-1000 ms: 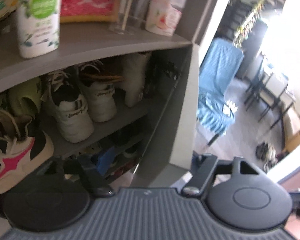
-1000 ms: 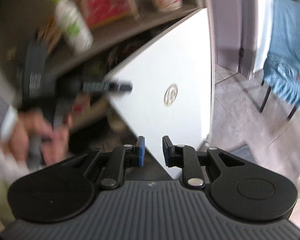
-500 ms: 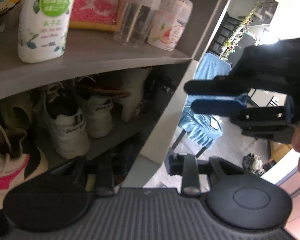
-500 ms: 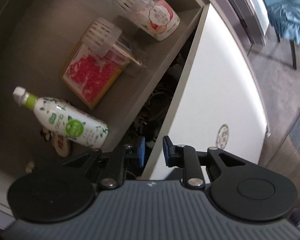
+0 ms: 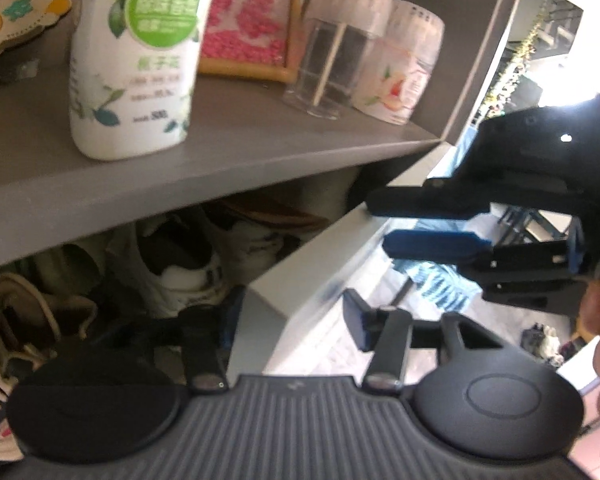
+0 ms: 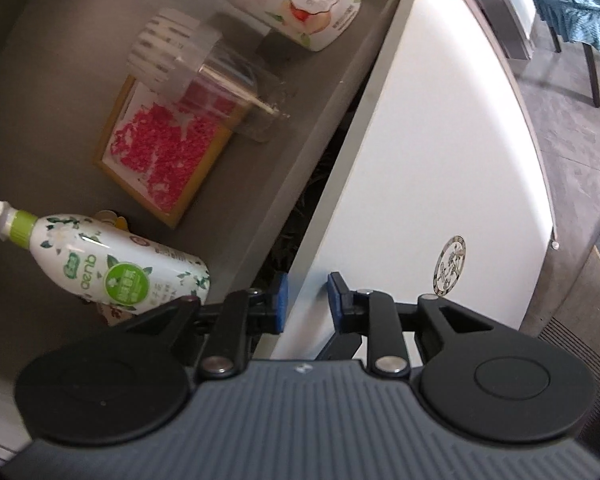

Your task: Organize scattered shoes

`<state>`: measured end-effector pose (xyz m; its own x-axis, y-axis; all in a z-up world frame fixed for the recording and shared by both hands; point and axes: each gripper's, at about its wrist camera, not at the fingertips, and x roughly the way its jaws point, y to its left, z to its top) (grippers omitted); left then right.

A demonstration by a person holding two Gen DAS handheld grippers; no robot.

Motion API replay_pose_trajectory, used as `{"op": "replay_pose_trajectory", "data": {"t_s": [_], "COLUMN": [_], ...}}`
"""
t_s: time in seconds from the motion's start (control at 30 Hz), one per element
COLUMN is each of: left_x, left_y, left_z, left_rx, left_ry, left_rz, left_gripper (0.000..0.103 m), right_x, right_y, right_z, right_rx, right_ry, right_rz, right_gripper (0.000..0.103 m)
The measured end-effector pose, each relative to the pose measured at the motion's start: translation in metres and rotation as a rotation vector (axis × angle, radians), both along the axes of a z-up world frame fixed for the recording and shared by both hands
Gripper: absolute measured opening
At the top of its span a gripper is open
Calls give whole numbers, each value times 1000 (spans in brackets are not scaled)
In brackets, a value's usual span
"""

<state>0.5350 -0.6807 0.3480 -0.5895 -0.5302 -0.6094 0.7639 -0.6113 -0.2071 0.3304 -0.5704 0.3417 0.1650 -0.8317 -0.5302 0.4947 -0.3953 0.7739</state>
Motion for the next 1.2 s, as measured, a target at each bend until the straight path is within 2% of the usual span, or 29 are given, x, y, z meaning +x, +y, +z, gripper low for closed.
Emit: {"op": "replay_pose_trajectory", "data": {"t_s": [0.17, 0.23, 0.37, 0.53, 0.67, 0.83, 0.97, 1.03, 1.2], "left_x": [7, 12, 28, 39, 47, 55, 59, 54, 29], "left_y": [-9, -9, 0, 8, 16, 30, 52, 61, 87], "left_z": [4, 4, 4, 0, 3, 11, 29, 37, 40], "left_rx": [2, -4, -19, 7, 24, 7, 0, -7, -6], "left_ry": [-13, -26, -58, -79, -101, -142, -180, -201, -271], "left_rz": [43, 52, 67, 88, 114, 158, 279, 351, 510], "left_gripper": [60, 64, 67, 74, 75, 76, 82, 90, 93], "right_x": [-1, -2, -3, -4, -4, -9, -18, -26, -52], "right_y": [-14, -19, -29, -33, -37, -41, -48, -49, -54], "right_z": [-2, -3, -5, -10, -10, -14, -17, -19, -29], "right_rx": [-8, -15, -24, -42, -43, -50, -53, -63, -108], "right_ry": [-14, -27, -35, -51, -51, -55, -65, -81, -116], "right_rz": [7, 3, 8, 5, 10, 37, 93, 138, 267], "right_gripper": [29, 29, 29, 30, 32, 36, 38, 38, 37]}}
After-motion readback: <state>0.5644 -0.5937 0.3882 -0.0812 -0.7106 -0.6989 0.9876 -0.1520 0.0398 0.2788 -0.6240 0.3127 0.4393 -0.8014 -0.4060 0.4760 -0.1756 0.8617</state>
